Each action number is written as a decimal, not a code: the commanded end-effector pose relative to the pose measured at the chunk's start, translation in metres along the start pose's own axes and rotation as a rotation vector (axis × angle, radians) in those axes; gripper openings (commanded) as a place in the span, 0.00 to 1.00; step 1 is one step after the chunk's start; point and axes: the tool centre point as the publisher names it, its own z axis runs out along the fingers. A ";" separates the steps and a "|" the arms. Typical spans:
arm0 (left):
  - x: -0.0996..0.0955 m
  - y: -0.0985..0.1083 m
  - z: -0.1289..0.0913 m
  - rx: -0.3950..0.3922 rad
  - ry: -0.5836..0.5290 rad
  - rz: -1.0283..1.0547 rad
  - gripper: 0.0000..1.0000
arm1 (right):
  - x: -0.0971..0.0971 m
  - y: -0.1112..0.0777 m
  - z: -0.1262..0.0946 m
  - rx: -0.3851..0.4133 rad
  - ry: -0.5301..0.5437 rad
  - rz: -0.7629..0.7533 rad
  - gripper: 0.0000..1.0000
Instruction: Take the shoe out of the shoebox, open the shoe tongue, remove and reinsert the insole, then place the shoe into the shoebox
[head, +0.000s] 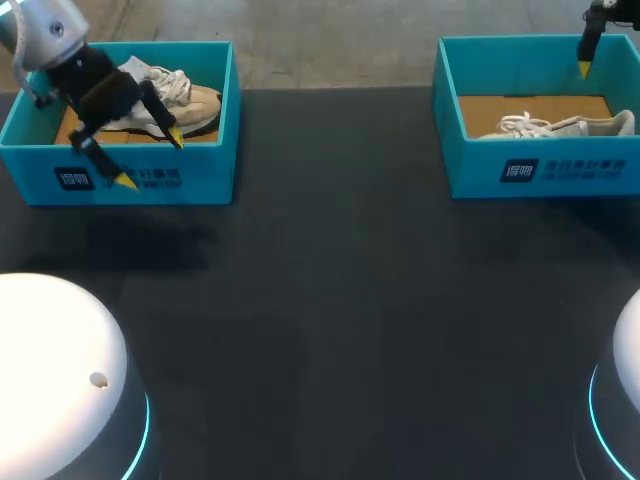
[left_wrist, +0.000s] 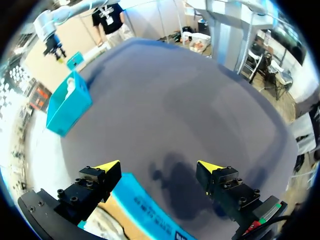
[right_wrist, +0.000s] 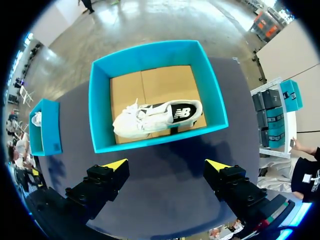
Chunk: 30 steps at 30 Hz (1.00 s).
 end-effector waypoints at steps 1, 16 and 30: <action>-0.010 0.002 -0.023 -0.030 0.016 -0.012 1.00 | 0.000 -0.001 0.000 -0.002 0.000 0.001 1.00; -0.028 0.063 -0.083 -0.087 0.068 0.028 1.00 | 0.000 -0.001 0.000 -0.002 0.000 0.001 1.00; -0.035 0.128 -0.117 -0.142 0.198 0.120 1.00 | 0.000 -0.001 0.000 -0.002 0.000 0.001 1.00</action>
